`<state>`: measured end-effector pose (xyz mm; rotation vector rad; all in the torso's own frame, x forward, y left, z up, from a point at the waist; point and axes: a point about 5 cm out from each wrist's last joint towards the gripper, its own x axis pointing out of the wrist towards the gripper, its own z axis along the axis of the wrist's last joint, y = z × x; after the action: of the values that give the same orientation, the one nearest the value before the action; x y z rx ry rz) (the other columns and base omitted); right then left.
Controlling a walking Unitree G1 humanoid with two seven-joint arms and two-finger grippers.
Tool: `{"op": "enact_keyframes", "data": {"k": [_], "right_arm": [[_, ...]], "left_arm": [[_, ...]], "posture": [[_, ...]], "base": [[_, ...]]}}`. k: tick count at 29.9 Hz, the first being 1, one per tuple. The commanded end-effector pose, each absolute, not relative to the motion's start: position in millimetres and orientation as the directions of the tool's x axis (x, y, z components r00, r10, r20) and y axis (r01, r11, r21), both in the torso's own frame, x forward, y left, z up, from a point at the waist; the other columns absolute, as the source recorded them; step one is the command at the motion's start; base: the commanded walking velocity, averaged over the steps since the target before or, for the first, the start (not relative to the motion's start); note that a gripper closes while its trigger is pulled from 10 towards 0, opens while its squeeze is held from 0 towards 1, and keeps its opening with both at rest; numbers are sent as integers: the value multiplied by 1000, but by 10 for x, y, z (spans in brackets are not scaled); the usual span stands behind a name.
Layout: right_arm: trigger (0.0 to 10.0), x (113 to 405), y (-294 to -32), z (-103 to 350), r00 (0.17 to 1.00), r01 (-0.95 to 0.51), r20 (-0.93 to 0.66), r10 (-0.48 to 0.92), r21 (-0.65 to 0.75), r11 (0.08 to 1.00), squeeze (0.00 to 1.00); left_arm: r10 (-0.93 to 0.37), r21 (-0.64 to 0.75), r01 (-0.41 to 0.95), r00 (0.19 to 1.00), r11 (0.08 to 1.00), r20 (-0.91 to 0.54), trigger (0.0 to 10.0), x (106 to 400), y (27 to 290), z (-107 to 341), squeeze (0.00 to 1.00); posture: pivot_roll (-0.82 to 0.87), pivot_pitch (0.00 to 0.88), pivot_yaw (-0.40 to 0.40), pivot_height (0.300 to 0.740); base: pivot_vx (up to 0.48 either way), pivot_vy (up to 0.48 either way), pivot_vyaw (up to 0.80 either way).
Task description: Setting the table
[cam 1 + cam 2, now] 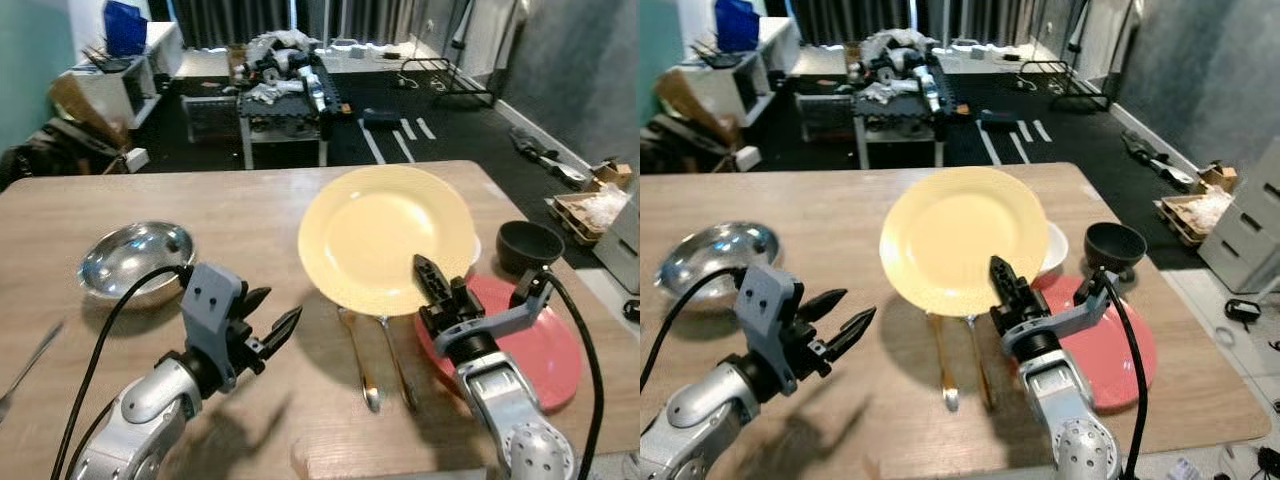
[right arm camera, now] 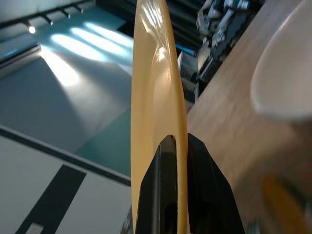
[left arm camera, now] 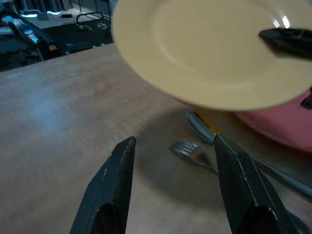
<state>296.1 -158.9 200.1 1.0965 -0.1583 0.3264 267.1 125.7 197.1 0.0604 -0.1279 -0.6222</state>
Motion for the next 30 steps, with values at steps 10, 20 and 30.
{"op": "enact_keyframes", "data": {"k": [10,20,30], "right_arm": [[10000,2909,-1374,2003,908,-397,274,316,803,445,0],[10000,3030,-957,1982,887,-382,179,426,801,461,0],[10000,3201,-716,1865,900,-282,64,432,840,463,0]], "left_arm": [[-620,98,614,783,783,54,10000,2613,1248,1889,0],[-449,142,443,893,885,15,10000,2627,1505,1842,0],[-513,144,509,858,849,-5,10000,2421,1515,1866,0]], "posture": [[13,49,82,740],[53,78,63,740],[121,119,24,740]], "base": [[0,0,0],[0,0,0],[0,0,0]]}}
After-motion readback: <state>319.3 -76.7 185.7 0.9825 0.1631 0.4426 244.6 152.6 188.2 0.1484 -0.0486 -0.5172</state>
